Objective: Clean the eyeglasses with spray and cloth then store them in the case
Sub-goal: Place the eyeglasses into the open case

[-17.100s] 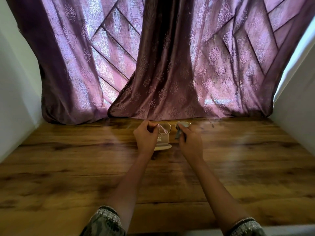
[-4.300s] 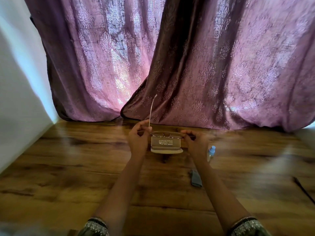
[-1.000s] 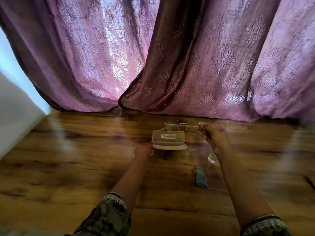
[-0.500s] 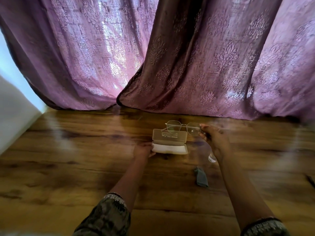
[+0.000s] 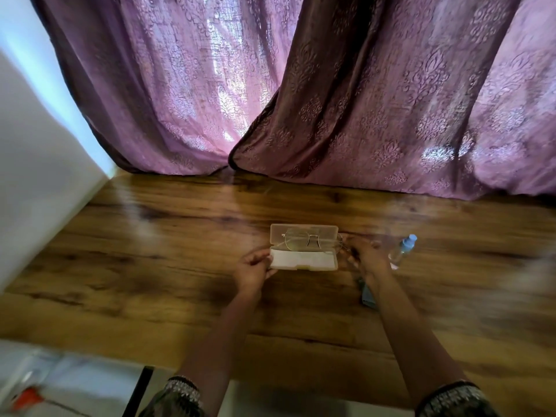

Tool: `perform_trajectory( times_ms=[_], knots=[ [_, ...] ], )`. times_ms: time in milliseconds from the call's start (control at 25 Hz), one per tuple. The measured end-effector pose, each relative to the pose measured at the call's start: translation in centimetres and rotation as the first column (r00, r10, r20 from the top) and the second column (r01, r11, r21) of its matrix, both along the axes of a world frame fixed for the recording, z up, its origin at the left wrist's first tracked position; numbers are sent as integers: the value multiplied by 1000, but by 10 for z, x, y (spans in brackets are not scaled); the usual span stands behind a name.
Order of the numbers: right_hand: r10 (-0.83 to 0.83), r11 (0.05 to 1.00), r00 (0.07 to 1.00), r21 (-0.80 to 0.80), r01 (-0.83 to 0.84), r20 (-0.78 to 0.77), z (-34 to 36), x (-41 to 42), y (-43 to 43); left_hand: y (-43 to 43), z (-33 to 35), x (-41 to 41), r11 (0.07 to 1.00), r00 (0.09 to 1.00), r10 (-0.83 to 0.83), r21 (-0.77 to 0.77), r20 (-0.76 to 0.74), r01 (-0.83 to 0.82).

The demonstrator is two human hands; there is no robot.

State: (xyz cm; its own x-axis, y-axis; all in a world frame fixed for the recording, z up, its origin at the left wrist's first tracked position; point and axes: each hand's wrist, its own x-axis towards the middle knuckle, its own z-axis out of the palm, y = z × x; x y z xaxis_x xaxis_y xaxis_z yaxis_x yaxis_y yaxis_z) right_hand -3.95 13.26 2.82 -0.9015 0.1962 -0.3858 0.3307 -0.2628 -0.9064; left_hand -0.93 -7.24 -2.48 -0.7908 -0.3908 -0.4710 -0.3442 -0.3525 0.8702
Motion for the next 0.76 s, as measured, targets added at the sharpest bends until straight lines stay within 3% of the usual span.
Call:
perform_trajectory(
  times_ms=[240, 760],
  knots=[
    [68, 997, 989, -54, -61, 131, -26, 22, -18, -11, -14, 25, 995, 998, 52, -85, 27, -49],
    [33, 999, 986, -8, -33, 163, -41, 35, -26, -17, -18, 40, 970, 999, 39, -242, 14, -35]
  ],
)
